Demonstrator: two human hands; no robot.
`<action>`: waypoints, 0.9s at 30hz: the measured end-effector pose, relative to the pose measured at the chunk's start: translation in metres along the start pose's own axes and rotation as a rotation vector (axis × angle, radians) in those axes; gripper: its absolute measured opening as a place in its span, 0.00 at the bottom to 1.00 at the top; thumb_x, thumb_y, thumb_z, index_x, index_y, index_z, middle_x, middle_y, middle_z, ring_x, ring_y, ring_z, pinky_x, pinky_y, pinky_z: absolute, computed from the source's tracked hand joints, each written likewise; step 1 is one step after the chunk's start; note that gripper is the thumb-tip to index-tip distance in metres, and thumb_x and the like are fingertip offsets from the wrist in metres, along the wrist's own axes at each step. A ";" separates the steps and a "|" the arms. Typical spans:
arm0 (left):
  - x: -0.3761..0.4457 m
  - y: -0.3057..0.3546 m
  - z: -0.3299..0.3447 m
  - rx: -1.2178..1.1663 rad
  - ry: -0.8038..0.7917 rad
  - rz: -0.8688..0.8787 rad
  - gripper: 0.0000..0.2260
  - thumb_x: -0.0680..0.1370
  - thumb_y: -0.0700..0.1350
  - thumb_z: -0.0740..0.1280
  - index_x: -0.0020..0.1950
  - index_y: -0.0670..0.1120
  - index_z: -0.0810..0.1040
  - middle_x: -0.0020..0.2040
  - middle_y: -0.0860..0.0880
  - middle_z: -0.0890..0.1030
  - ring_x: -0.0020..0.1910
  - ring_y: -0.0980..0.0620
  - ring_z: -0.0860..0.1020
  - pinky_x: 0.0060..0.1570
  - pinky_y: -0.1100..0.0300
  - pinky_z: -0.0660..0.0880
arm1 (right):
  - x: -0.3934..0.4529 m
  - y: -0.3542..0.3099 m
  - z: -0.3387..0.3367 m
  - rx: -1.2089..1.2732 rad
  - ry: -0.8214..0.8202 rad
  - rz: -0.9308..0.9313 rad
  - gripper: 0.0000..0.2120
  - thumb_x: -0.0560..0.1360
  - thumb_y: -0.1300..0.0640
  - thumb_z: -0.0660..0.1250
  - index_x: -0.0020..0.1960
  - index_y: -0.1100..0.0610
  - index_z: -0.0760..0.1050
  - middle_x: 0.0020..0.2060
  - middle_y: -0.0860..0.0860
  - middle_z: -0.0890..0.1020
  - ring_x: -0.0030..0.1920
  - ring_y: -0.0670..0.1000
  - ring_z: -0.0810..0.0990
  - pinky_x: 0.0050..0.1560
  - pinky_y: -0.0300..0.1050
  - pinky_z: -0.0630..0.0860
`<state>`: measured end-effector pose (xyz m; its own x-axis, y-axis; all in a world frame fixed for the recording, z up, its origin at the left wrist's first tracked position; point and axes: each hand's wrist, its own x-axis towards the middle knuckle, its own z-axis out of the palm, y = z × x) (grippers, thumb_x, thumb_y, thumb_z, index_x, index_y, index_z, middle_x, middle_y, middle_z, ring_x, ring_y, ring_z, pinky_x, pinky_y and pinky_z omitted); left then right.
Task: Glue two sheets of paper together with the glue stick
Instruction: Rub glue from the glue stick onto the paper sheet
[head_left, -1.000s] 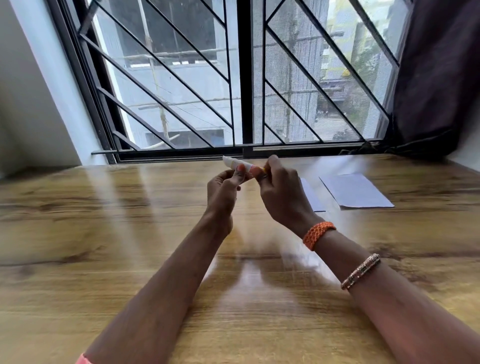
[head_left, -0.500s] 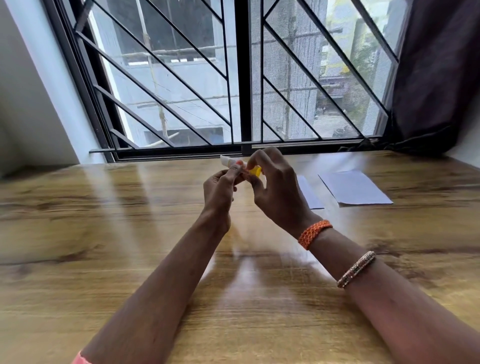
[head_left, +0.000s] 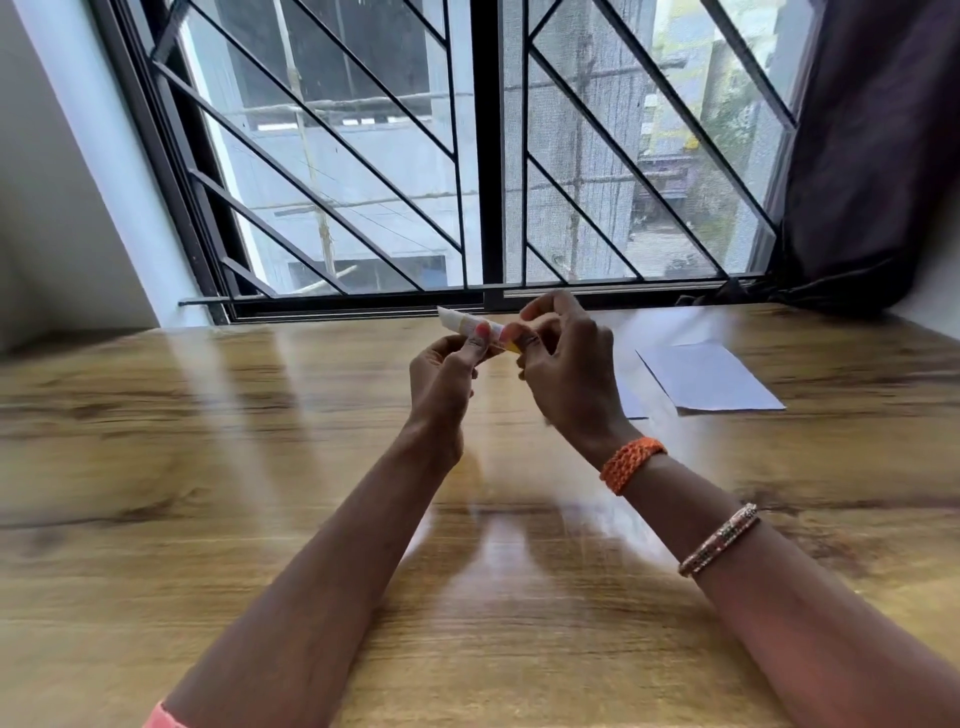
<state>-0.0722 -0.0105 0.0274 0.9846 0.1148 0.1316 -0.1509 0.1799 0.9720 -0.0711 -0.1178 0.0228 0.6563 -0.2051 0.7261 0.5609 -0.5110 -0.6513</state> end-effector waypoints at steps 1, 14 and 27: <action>0.000 0.000 0.000 -0.004 0.008 0.000 0.08 0.76 0.49 0.67 0.38 0.50 0.78 0.38 0.53 0.79 0.37 0.56 0.66 0.39 0.60 0.63 | -0.001 -0.001 0.000 -0.020 -0.014 -0.052 0.06 0.73 0.64 0.69 0.48 0.60 0.74 0.35 0.51 0.82 0.33 0.48 0.80 0.36 0.45 0.79; 0.006 0.000 0.000 -0.069 0.021 -0.077 0.10 0.76 0.51 0.66 0.38 0.49 0.78 0.38 0.52 0.80 0.40 0.54 0.68 0.44 0.57 0.64 | -0.003 -0.006 -0.002 -0.471 -0.080 -0.478 0.13 0.67 0.75 0.67 0.50 0.65 0.74 0.43 0.60 0.79 0.45 0.60 0.78 0.37 0.48 0.78; 0.002 -0.005 0.001 -0.050 -0.091 0.007 0.07 0.77 0.47 0.66 0.39 0.50 0.78 0.40 0.52 0.80 0.38 0.56 0.68 0.42 0.59 0.65 | -0.005 -0.006 -0.004 -0.451 -0.200 -0.065 0.17 0.82 0.56 0.51 0.50 0.64 0.75 0.45 0.63 0.81 0.46 0.64 0.77 0.38 0.40 0.56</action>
<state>-0.0692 -0.0117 0.0234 0.9870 0.0272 0.1581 -0.1601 0.2282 0.9603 -0.0801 -0.1169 0.0238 0.7356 -0.0192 0.6772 0.3588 -0.8368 -0.4135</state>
